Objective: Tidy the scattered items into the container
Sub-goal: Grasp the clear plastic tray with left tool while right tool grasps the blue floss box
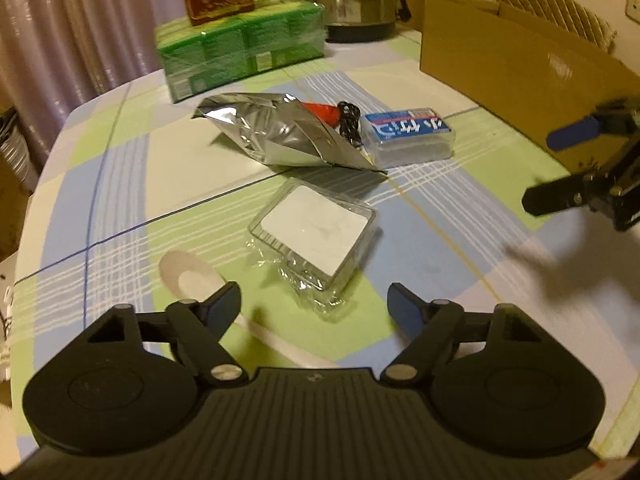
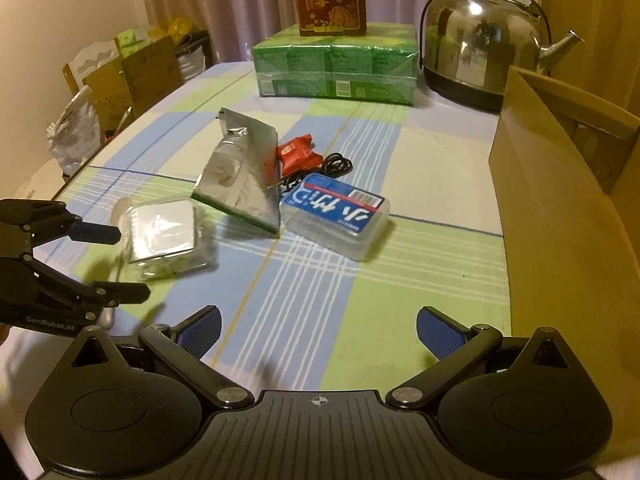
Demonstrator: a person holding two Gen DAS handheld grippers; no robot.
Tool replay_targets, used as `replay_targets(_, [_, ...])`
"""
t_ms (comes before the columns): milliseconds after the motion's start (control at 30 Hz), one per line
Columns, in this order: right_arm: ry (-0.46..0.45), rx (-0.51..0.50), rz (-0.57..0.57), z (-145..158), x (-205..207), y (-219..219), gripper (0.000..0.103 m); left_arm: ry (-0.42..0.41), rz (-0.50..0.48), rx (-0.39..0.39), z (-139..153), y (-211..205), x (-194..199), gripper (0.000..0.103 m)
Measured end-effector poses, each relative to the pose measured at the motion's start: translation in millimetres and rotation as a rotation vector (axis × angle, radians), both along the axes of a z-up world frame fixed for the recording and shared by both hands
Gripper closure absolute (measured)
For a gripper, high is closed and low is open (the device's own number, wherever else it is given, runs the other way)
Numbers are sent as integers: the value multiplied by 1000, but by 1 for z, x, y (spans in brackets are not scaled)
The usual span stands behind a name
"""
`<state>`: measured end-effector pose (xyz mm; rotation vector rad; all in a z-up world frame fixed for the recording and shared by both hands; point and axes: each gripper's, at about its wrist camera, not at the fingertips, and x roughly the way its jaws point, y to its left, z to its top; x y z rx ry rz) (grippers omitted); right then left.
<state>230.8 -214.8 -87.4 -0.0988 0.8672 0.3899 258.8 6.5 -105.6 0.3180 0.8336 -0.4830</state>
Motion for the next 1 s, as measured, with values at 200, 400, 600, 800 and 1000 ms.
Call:
replay_targets(200, [-21, -48, 32, -5, 18, 3, 2, 10, -48, 9, -13, -5, 15, 44])
replay_targets(400, [-62, -86, 47, -4, 42, 7, 2, 23, -30, -35, -14, -6, 21, 66])
replay_targets(600, [-70, -136, 72, -13, 69, 17, 2, 58, 124, -119, -12, -3, 18, 71])
replay_targets(800, [1, -20, -33, -23, 95, 20, 2, 46, 285, -103, -10, -12, 7, 71])
replay_targets(1000, [-14, -11, -141, -25, 110, 41, 2, 40, 346, -142, -11, -14, 0, 71])
